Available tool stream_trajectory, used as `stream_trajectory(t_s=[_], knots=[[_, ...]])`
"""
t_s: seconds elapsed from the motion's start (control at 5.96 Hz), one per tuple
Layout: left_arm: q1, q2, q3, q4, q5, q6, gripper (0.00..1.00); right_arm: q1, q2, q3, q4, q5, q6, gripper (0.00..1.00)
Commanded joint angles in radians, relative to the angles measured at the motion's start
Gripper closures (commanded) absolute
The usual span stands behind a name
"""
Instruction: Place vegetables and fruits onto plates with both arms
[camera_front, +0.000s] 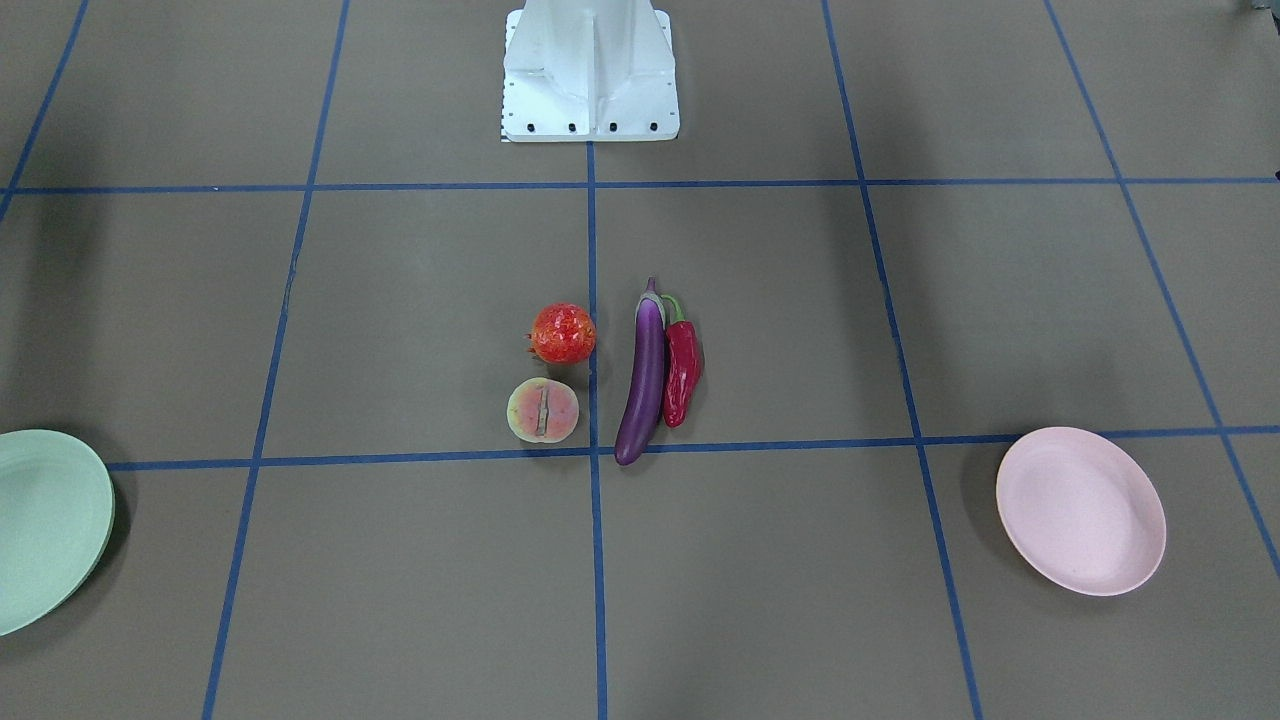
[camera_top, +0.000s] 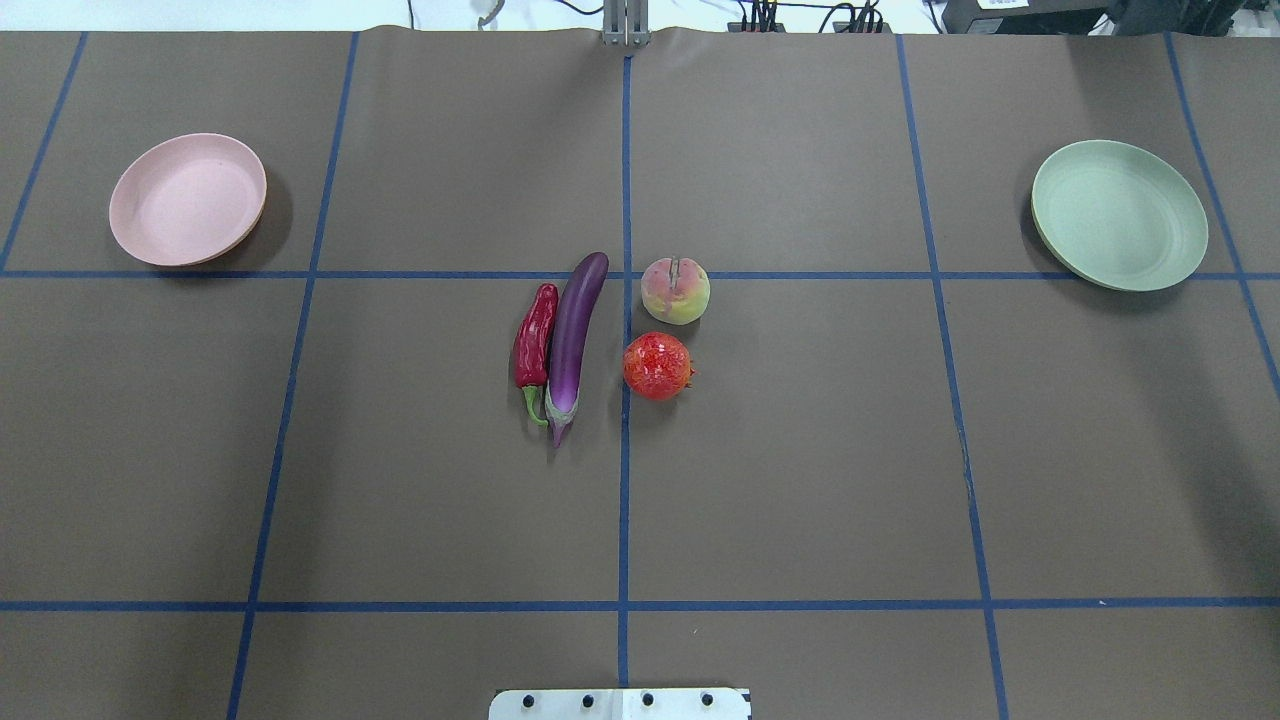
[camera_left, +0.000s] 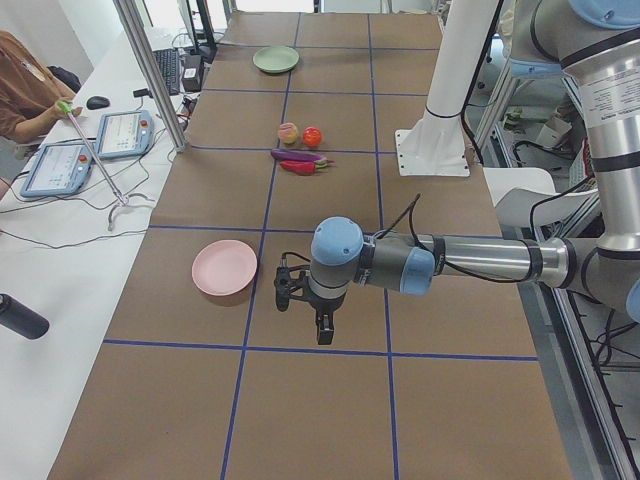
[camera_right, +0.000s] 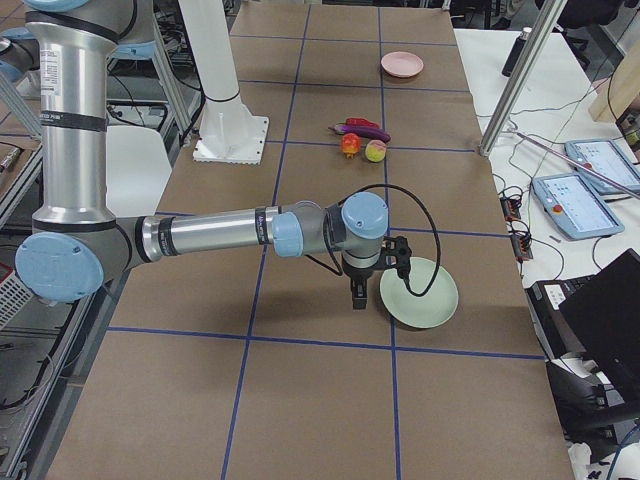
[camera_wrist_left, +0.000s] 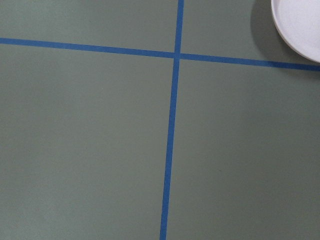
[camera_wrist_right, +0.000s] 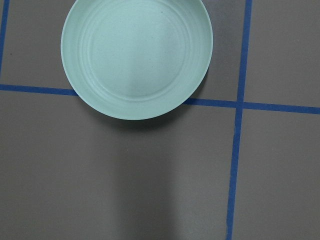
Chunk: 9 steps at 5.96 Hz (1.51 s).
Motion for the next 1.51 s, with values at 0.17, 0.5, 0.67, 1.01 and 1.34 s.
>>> stream_trajectory(t_s=[0.17, 0.5, 0.67, 1.01, 1.34], knots=[[0.034, -0.003, -0.007, -0.011, -0.125, -0.003, 0.0, 0.008, 0.0, -0.024, -0.007, -0.007, 0.0, 0.0], [0.032, 0.005, 0.013, -0.032, -0.055, -0.001, 0.0, 0.008, -0.011, -0.024, -0.004, 0.002, 0.001, 0.0], [0.032, -0.007, 0.054, -0.045, -0.052, 0.003, 0.0, 0.008, -0.015, -0.032, 0.0, 0.003, 0.0, 0.0], [0.049, -0.032, 0.065, -0.111, -0.123, -0.007, 0.0, 0.006, -0.014, -0.037, 0.003, 0.021, -0.007, 0.0], [0.255, -0.251, 0.059, -0.103, -0.119, -0.293, 0.0, 0.005, -0.012, -0.034, 0.005, 0.088, -0.001, 0.0]])
